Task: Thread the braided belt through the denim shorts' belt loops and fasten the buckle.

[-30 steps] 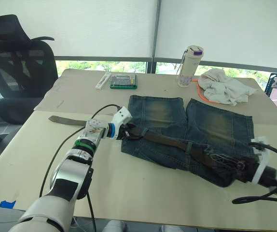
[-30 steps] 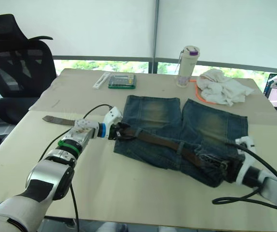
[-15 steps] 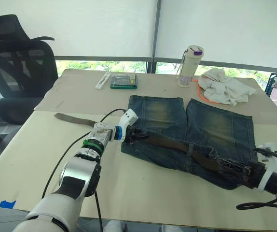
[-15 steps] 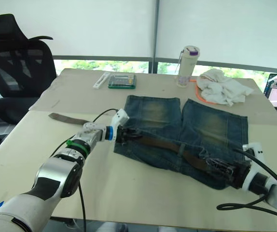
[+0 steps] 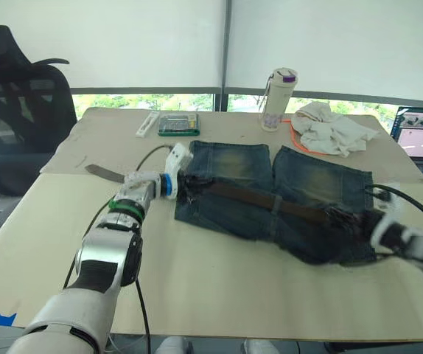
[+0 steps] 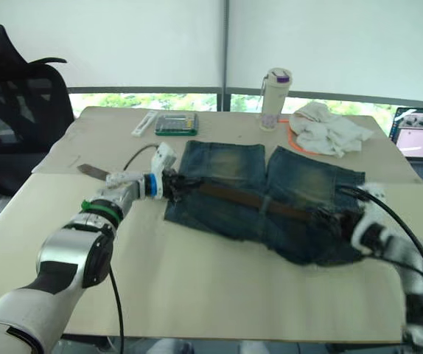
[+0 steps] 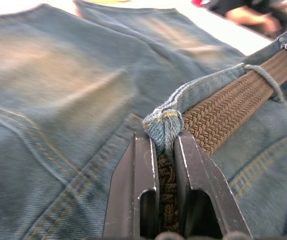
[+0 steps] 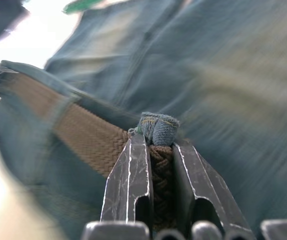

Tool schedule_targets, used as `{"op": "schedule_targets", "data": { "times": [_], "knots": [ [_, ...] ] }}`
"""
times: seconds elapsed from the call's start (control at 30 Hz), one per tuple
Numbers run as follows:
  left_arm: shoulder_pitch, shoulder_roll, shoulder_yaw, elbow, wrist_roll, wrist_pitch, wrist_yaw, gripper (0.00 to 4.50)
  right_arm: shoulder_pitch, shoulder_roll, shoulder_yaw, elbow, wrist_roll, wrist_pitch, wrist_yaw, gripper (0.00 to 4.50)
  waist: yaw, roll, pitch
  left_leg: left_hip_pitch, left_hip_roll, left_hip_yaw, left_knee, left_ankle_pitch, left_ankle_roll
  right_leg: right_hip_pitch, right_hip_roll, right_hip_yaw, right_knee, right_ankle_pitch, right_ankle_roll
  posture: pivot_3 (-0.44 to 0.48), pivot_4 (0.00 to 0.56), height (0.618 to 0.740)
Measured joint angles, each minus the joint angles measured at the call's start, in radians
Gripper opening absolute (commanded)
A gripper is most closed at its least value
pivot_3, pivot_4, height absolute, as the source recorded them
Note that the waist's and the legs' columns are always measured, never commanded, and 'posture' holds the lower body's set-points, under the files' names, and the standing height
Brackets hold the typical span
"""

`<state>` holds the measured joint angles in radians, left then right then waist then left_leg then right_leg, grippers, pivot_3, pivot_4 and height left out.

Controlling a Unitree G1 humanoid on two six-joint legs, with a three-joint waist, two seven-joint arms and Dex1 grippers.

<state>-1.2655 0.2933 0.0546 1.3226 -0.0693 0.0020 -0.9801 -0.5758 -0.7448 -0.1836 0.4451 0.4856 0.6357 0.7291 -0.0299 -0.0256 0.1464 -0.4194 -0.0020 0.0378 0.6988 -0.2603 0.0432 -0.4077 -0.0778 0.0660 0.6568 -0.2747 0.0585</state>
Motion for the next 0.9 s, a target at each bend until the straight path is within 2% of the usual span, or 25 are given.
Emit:
{"op": "schedule_targets", "data": {
  "times": [0.03, 0.1, 0.13, 0.2, 0.27, 0.37, 0.4, 0.53, 0.63, 0.7, 0.77, 0.87, 0.9],
  "knots": [
    [-0.063, -0.010, 0.010, 0.017, 0.012, -0.022, 0.108, 0.00, -0.181, 0.030, 0.063, 0.202, -0.098, -0.136, -0.022, 0.15, -0.003, 0.001, 0.003, -0.002, 0.000, 0.000, -0.002, 0.002, -0.001, -0.004, -0.001, 0.001, 0.001, 0.000, 0.000, 0.000, 0.150, 0.740],
    [-0.141, -0.017, 0.026, 0.021, 0.023, -0.054, 0.235, 0.00, -0.354, 0.058, 0.092, 0.392, -0.182, -0.311, -0.071, 0.15, 0.001, 0.001, 0.003, -0.008, 0.000, 0.000, -0.004, 0.004, -0.004, -0.013, -0.001, 0.001, 0.008, 0.000, 0.000, 0.000, 0.150, 0.740],
    [-0.178, -0.013, 0.049, 0.025, 0.024, -0.071, 0.302, 0.00, -0.458, 0.075, 0.091, 0.505, -0.210, -0.422, -0.105, 0.15, 0.002, 0.001, 0.003, -0.010, 0.000, 0.000, -0.007, 0.010, -0.015, -0.016, 0.000, 0.001, 0.010, 0.000, 0.000, 0.000, 0.150, 0.740],
    [-0.221, -0.010, 0.108, 0.031, -0.001, -0.095, 0.364, 0.00, -0.593, 0.091, 0.054, 0.633, -0.225, -0.575, -0.142, 0.15, 0.004, 0.001, 0.003, -0.012, 0.001, 0.000, -0.012, 0.011, -0.016, -0.021, -0.002, -0.002, 0.011, 0.001, 0.000, 0.000, 0.150, 0.740],
    [-0.249, 0.005, 0.159, 0.032, -0.032, -0.111, 0.358, 0.00, -0.674, 0.098, -0.010, 0.695, -0.199, -0.658, -0.126, 0.15, 0.003, 0.001, 0.003, -0.012, 0.000, 0.000, -0.018, 0.011, -0.016, -0.024, -0.004, -0.005, 0.011, 0.001, 0.000, 0.000, 0.150, 0.740],
    [-0.258, 0.059, 0.172, 0.025, -0.042, -0.169, 0.240, 0.00, -0.702, 0.101, -0.081, 0.715, -0.149, -0.734, -0.030, 0.15, -0.001, 0.001, 0.003, -0.012, -0.001, 0.001, -0.020, 0.010, -0.015, -0.024, -0.009, -0.017, 0.010, 0.001, 0.000, 0.000, 0.150, 0.740],
    [-0.246, 0.074, 0.172, 0.015, -0.044, -0.193, 0.184, 0.00, -0.686, 0.100, -0.097, 0.708, -0.142, -0.742, 0.021, 0.15, -0.002, 0.001, 0.003, -0.012, -0.002, 0.001, -0.020, 0.010, -0.014, -0.023, -0.013, -0.026, 0.010, 0.001, 0.000, 0.000, 0.150, 0.740],
    [-0.126, 0.109, 0.183, -0.027, -0.081, -0.245, -0.071, 0.00, -0.512, 0.088, -0.126, 0.607, -0.077, -0.701, 0.237, 0.15, -0.003, 0.001, 0.003, -0.013, -0.003, 0.001, -0.017, 0.009, -0.012, -0.019, -0.016, -0.032, 0.005, 0.000, 0.000, 0.000, 0.150, 0.740],
    [0.038, 0.113, 0.150, -0.145, -0.094, -0.314, -0.302, 0.00, -0.273, 0.065, -0.132, 0.377, -0.072, -0.717, 0.305, 0.15, -0.003, 0.002, 0.004, -0.014, -0.003, 0.001, -0.012, 0.010, -0.012, -0.017, -0.017, -0.032, 0.005, 0.000, 0.000, 0.000, 0.150, 0.740],
    [0.165, 0.117, 0.108, -0.249, -0.093, -0.381, -0.409, 0.00, -0.098, 0.051, -0.131, 0.203, -0.118, -0.857, 0.313, 0.15, -0.005, 0.002, 0.004, -0.014, -0.002, 0.001, -0.007, 0.009, -0.011, -0.017, -0.016, -0.032, 0.007, 0.001, 0.000, 0.000, 0.150, 0.740],
    [0.285, 0.131, 0.074, -0.356, -0.091, -0.484, -0.460, 0.00, 0.076, 0.023, -0.122, 0.056, -0.186, -1.100, 0.346, 0.15, -0.005, 0.002, 0.004, -0.013, -0.001, 0.001, -0.005, 0.009, -0.010, -0.016, -0.015, -0.031, 0.008, 0.001, 0.000, 0.000, 0.150, 0.740],
    [0.421, 0.167, 0.047, -0.470, -0.109, -0.592, -0.495, 0.00, 0.265, -0.004, -0.101, -0.046, -0.207, -1.404, 0.434, 0.15, -0.008, 0.002, 0.004, -0.006, -0.001, 0.003, -0.005, 0.003, 0.000, -0.010, -0.015, -0.028, 0.007, 0.002, -0.003, 0.000, 0.150, 0.740],
    [0.503, 0.205, -0.004, -0.576, -0.159, -0.621, -0.536, 0.00, 0.342, -0.019, -0.091, -0.072, -0.194, -1.516, 0.471, 0.15, -0.010, 0.002, 0.004, -0.003, 0.000, 0.004, -0.005, 0.002, 0.001, -0.008, -0.015, -0.026, 0.007, 0.002, -0.003, 0.000, 0.150, 0.740]
  ]
}}
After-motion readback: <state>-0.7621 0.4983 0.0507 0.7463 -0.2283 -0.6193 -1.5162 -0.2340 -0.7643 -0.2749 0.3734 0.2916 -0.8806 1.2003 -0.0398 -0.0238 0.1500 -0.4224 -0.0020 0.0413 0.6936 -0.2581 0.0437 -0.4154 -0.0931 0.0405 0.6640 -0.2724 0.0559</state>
